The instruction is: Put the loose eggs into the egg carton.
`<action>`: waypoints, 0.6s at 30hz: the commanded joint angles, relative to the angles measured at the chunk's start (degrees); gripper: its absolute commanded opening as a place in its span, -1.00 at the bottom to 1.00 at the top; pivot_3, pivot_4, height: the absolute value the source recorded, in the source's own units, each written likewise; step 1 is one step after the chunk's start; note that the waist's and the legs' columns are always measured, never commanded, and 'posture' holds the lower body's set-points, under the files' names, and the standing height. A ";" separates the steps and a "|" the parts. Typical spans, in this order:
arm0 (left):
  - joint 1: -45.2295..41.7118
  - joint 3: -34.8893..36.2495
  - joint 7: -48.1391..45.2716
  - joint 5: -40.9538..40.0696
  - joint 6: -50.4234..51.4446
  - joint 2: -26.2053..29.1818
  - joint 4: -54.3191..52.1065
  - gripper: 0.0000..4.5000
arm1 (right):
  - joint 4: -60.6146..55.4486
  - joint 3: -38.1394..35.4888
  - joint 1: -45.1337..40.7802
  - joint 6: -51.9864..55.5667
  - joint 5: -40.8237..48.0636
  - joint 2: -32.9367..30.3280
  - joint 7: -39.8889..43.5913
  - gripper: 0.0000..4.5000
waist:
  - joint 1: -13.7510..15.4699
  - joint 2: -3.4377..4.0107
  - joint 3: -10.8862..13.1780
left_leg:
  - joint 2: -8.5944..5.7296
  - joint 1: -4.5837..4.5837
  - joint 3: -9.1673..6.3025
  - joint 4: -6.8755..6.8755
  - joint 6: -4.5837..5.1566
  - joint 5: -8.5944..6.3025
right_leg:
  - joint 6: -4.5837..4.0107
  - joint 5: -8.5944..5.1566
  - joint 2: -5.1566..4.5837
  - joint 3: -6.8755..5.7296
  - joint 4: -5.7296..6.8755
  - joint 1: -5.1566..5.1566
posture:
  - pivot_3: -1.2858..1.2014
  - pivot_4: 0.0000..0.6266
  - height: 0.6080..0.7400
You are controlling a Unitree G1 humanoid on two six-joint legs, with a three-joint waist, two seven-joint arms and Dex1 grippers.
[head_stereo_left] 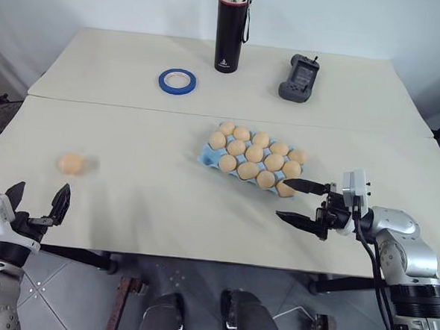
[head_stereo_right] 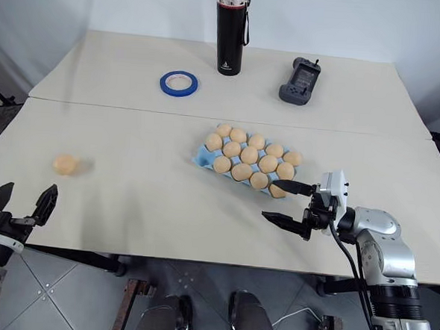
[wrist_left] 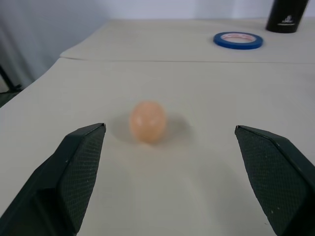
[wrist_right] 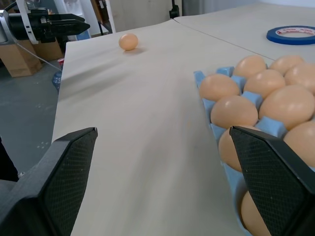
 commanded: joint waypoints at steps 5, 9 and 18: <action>-6.28 0.32 7.79 0.65 6.73 3.08 3.41 0.99 | -0.63 -0.38 -1.21 -1.30 0.13 0.04 0.39 1.00 | 0.04 -0.01 0.00 | 0.02 0.01 -0.01 0.04 -0.01 0.01 | -0.01 0.00 0.04 -0.02 0.04 0.00 | 0.03 -0.52 1.00; -13.28 -2.03 8.14 1.81 7.05 5.81 9.98 0.99 | -1.19 -0.44 -0.77 -1.29 0.15 -0.06 0.12 1.00 | 0.18 -0.01 -0.01 | 0.01 0.00 -0.01 0.06 -0.01 0.01 | 0.01 0.01 0.02 -0.05 0.04 0.01 | 0.03 -0.52 1.00; -25.83 -9.26 4.92 6.97 1.49 10.78 26.07 0.99 | -2.38 -0.26 -0.33 -1.04 -0.03 0.17 -0.98 1.00 | 0.14 -0.01 -0.01 | 0.02 -0.02 0.02 0.01 -0.07 0.01 | 0.02 0.01 0.04 -0.05 0.07 -0.05 | 0.03 -0.52 1.00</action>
